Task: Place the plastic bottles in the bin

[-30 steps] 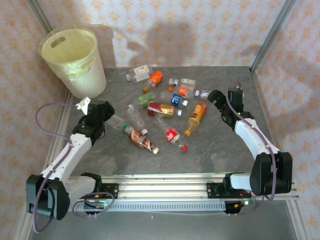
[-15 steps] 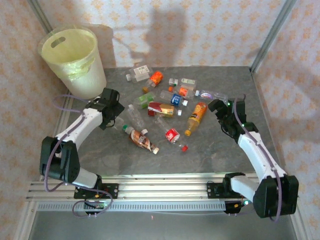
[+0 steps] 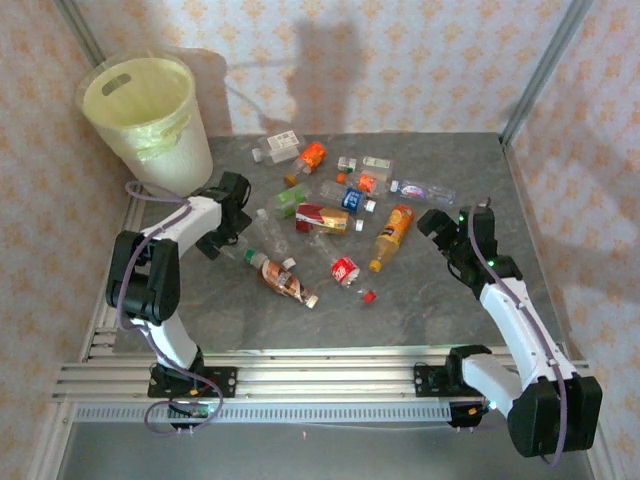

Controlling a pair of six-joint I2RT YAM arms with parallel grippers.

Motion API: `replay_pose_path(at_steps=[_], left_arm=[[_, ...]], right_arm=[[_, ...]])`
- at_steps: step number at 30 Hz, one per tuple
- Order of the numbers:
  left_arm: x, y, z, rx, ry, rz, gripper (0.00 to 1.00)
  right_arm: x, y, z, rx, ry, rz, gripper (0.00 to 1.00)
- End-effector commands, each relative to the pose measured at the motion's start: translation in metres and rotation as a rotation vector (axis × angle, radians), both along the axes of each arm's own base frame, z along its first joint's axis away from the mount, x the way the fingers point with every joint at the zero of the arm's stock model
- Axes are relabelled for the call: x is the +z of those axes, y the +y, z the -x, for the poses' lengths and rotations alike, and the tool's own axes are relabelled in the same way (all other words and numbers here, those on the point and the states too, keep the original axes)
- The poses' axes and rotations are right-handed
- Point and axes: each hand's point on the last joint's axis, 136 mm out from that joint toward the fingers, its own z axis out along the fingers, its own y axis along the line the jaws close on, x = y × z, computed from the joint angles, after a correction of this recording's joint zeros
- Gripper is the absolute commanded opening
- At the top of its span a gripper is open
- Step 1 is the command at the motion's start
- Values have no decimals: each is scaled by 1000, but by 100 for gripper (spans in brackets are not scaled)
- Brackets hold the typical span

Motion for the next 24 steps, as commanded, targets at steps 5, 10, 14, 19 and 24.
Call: replay_pose_path(at_steps=[5, 10, 14, 19, 24], left_arm=[[-31, 3, 5, 29, 41, 17, 76], [-34, 10, 5, 39, -1, 20, 63], [-11, 20, 1, 15, -57, -19, 55], [75, 36, -14, -57, -243, -144, 51], [188, 56, -18, -82, -560, -313, 51]], right_arm=[[3, -3, -3, 25, -5, 53, 99], [8, 1, -9, 46, -11, 52, 99], [15, 0, -12, 65, -32, 86, 99], [39, -7, -22, 62, -104, 154, 99], [65, -5, -36, 57, -208, 141, 99]])
